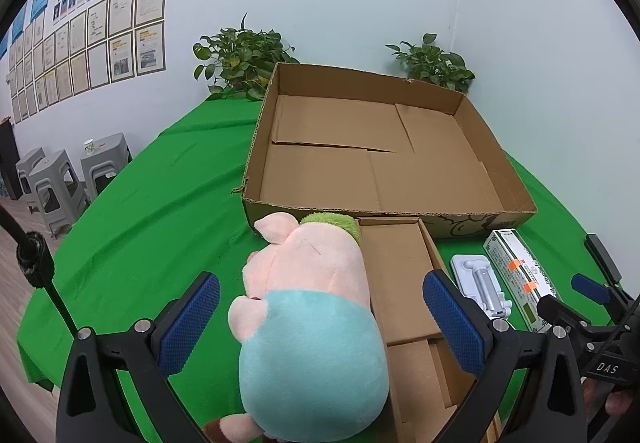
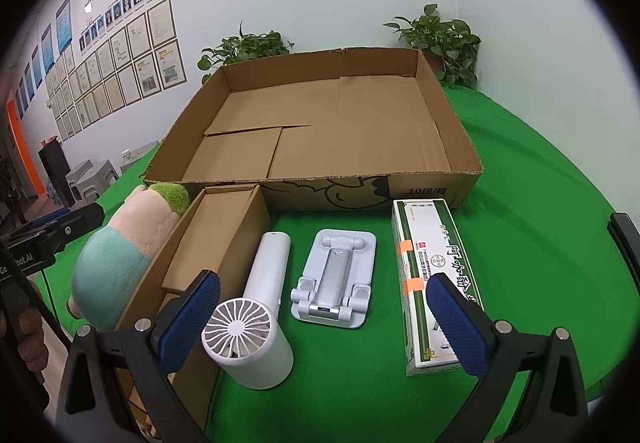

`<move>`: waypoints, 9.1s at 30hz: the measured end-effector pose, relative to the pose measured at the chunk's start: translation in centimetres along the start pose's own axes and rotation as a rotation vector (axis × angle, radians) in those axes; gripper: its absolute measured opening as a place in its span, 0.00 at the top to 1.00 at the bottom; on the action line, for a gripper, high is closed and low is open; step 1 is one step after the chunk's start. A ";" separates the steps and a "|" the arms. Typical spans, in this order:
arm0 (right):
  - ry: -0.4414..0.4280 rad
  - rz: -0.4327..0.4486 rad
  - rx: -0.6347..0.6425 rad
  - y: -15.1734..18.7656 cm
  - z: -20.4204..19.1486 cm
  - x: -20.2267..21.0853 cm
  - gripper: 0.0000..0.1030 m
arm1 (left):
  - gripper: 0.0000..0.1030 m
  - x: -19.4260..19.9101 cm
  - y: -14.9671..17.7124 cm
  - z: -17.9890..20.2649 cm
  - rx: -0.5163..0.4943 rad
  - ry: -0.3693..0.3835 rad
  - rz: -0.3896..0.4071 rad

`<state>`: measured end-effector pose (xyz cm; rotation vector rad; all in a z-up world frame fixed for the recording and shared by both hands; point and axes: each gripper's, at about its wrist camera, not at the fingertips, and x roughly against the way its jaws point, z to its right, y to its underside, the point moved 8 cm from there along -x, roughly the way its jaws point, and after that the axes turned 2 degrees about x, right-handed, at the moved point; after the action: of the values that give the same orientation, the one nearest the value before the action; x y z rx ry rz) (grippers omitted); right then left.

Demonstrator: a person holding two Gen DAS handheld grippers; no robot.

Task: Organize objects
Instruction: 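Move the left gripper onto the plush pig toy, then grasp the plush pig with both grippers and lift it toward the tray box, then lower the plush pig into the tray box and open both grippers, then withdraw both grippers and move the left gripper to the narrow cardboard box, then grasp the narrow cardboard box wall with the left gripper and lift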

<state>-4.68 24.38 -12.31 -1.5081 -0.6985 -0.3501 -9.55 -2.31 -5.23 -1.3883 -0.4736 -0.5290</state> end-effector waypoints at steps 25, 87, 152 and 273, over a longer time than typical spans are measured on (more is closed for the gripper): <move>-0.442 0.027 0.208 -3.9 -10.6 1.2 0.01 | 0.38 -2.9 6.2 -3.1 0.099 0.256 -0.167; -0.609 -0.048 0.173 -20.4 -15.7 -12.8 0.36 | 0.46 -18.6 -19.0 1.9 -0.082 0.178 0.096; -0.447 -0.338 0.121 -9.8 -16.6 -20.9 0.14 | 0.10 -8.7 -3.7 -9.4 0.020 -0.045 0.016; -0.136 -0.138 0.115 4.9 -7.1 -2.3 0.33 | 0.87 -4.6 8.7 4.0 -0.070 0.186 -0.244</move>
<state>-2.02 17.27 -17.00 -1.3869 -0.9183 -0.3084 -7.97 2.86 -14.41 -1.3402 -0.4789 -0.8726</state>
